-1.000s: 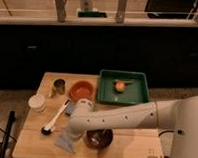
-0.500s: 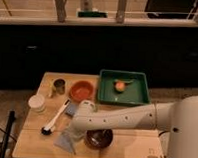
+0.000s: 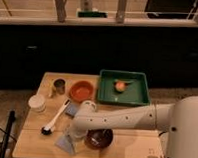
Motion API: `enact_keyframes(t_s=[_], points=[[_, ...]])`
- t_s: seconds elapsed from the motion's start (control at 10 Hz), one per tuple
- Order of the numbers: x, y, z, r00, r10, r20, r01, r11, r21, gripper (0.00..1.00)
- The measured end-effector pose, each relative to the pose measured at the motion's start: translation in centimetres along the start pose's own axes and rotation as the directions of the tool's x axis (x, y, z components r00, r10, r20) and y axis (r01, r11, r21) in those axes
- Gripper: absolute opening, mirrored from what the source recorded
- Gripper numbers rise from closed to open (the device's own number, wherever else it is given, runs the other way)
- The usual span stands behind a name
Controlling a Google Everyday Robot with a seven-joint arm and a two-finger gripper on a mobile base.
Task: Wipe red bowl with towel
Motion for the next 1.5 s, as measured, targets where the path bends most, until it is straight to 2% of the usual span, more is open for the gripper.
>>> enact_keyframes(t_s=[0.1,0.3,0.6,0.9,1.5], points=[[0.0,0.0,-0.2,1.000,-0.002,-0.001,0.002,1.000,-0.001,0.12],[0.2,0.2,-0.4,1.000,-0.002,-0.004,0.002,1.000,-0.003,0.00],[0.7,0.5,-0.6,1.000,0.017,-0.016,-0.017,1.000,-0.006,0.00],[1.2,0.5,-2.2,0.999,0.023,-0.042,-0.023,1.000,0.002,0.00],[0.8,-1.0,-7.1,0.997,-0.025,-0.076,0.028,0.999,0.031,0.00]])
